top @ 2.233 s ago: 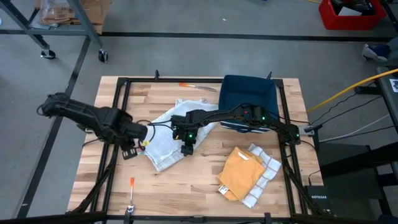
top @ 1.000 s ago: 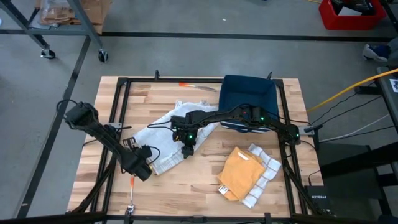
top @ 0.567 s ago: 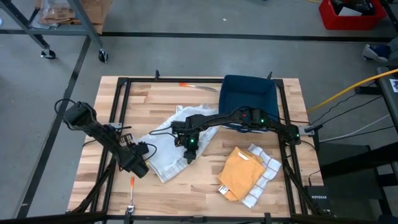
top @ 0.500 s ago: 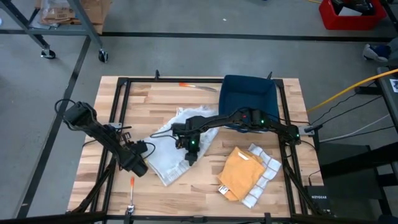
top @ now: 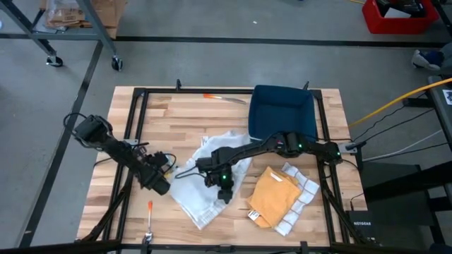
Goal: Fold towel
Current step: Fold the white-and-gray checkered towel
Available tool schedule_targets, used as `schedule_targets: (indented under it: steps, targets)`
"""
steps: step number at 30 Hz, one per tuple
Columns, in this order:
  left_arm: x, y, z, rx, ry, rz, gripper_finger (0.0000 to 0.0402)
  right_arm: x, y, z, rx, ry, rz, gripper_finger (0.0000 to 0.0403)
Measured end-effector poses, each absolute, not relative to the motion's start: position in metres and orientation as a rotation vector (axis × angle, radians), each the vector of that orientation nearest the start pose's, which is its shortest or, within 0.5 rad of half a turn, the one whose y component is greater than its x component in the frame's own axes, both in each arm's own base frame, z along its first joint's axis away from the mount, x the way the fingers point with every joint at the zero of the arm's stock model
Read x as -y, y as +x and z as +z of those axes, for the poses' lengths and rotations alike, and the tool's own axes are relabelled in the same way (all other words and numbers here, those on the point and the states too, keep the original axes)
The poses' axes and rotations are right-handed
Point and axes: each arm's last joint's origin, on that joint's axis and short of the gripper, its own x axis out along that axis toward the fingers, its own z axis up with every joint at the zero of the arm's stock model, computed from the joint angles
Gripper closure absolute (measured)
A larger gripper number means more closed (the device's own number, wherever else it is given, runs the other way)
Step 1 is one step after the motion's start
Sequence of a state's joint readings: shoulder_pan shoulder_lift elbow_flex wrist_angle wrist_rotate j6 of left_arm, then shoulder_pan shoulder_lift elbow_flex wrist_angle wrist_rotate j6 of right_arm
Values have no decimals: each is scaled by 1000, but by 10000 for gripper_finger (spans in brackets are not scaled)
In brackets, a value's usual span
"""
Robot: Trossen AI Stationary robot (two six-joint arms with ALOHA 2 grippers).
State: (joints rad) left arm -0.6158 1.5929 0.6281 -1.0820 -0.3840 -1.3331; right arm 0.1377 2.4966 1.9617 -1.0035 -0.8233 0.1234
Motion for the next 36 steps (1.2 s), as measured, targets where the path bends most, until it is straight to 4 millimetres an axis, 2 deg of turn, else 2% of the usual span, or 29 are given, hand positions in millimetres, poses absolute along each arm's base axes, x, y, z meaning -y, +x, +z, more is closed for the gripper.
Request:
schedule_targets:
  steps: [11, 20, 23, 27, 31, 36]
  targets:
    - [54, 155, 109, -1346, -80, 1138, 375, -124, 461, 102, -1564, 561, 736, 219]
    - [21, 160, 107, -1241, -83, 1298, 375, -124, 464, 102, -1534, 556, 739, 219]
    - [15, 160, 108, -1254, -82, 1318, 375, -124, 466, 102, -1515, 549, 744, 219]
    - [17, 161, 121, -1336, -43, 1210, 375, -124, 466, 102, -1517, 560, 731, 219]
    - [22, 166, 150, -1404, -42, 1058, 375, -124, 466, 102, -1517, 560, 730, 219]
    - [34, 174, 186, -1329, -257, 795, 375, -124, 466, 102, -1515, 560, 730, 219]
